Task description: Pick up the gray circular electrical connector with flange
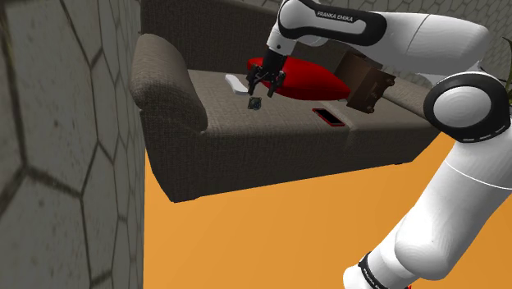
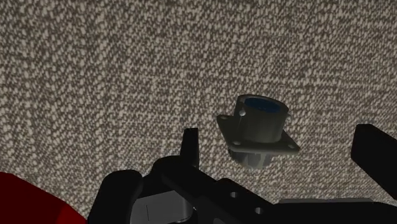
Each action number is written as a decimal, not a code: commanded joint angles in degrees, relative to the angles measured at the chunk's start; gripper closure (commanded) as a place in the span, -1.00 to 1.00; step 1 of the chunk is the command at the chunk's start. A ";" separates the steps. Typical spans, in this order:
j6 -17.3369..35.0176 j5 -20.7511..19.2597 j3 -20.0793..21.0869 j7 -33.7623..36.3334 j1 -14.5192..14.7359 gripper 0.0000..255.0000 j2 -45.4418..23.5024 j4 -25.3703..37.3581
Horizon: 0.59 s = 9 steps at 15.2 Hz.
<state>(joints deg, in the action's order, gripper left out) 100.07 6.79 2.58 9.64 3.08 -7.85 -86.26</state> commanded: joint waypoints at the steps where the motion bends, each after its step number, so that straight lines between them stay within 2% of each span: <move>1: 1.28 0.02 0.02 -0.12 0.03 -1.00 -0.19 -0.97; 6: 5.70 0.17 0.04 -0.62 0.06 -1.00 0.26 -5.86; 8: 5.70 0.17 0.04 -0.62 0.06 -1.00 0.27 -5.86; 9: 5.67 0.17 0.03 -0.64 0.05 1.00 0.25 -5.82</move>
<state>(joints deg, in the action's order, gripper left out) 105.59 6.95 2.61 9.02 3.13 -7.61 -91.95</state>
